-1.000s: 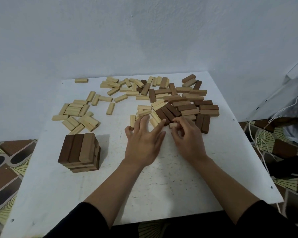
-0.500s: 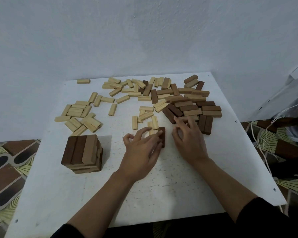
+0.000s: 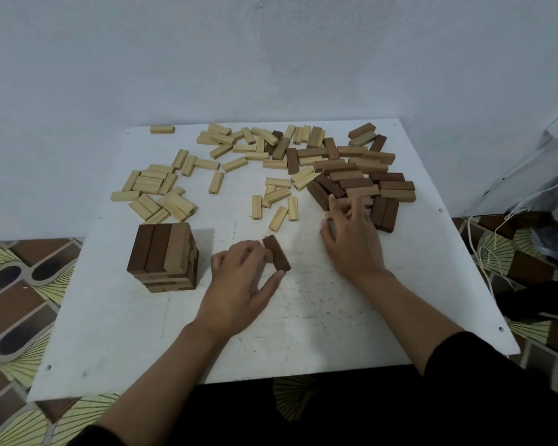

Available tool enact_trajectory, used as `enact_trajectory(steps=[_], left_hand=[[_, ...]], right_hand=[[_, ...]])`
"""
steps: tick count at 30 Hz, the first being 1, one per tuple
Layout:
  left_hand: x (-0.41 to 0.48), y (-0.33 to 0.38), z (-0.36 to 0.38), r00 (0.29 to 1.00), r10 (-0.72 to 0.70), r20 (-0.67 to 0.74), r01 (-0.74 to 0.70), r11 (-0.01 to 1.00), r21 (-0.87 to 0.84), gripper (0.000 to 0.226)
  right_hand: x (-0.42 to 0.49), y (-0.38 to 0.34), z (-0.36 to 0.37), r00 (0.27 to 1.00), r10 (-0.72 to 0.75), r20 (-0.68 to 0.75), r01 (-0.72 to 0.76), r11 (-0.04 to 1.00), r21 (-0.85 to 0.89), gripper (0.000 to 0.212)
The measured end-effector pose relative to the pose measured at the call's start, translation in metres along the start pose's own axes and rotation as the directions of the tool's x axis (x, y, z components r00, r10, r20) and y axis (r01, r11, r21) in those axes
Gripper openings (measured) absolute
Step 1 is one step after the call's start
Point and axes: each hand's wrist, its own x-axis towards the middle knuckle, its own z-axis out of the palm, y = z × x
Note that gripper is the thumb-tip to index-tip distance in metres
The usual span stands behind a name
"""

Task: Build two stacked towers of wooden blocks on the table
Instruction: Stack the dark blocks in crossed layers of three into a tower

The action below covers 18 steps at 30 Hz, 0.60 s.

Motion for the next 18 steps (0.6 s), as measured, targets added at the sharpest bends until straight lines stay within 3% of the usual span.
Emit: enact_trajectory(steps=[3, 6, 9, 18], left_hand=[[0.005, 0.003, -0.002, 0.996, -0.064, 0.055, 0.065, 0.998, -0.010, 0.036], [0.005, 0.004, -0.006, 0.994, -0.031, 0.107, 0.030, 0.999, 0.017, 0.047], [0.006, 0.004, -0.005, 0.993, 0.014, 0.114, -0.022, 0.997, 0.069, 0.045], [0.008, 0.001, -0.001, 0.997, -0.036, 0.065, 0.036, 0.999, 0.004, 0.030]], right_hand=[[0.000, 0.001, 0.000, 1.000, 0.008, 0.004, -0.008, 1.000, -0.001, 0.053], [-0.001, -0.002, -0.002, 1.000, -0.008, -0.013, 0.008, 1.000, -0.002, 0.050], [-0.003, -0.005, -0.004, 0.998, -0.053, -0.035, 0.052, 0.998, -0.021, 0.043], [-0.011, -0.003, -0.006, 0.963, -0.261, -0.071, 0.258, 0.965, -0.038, 0.040]])
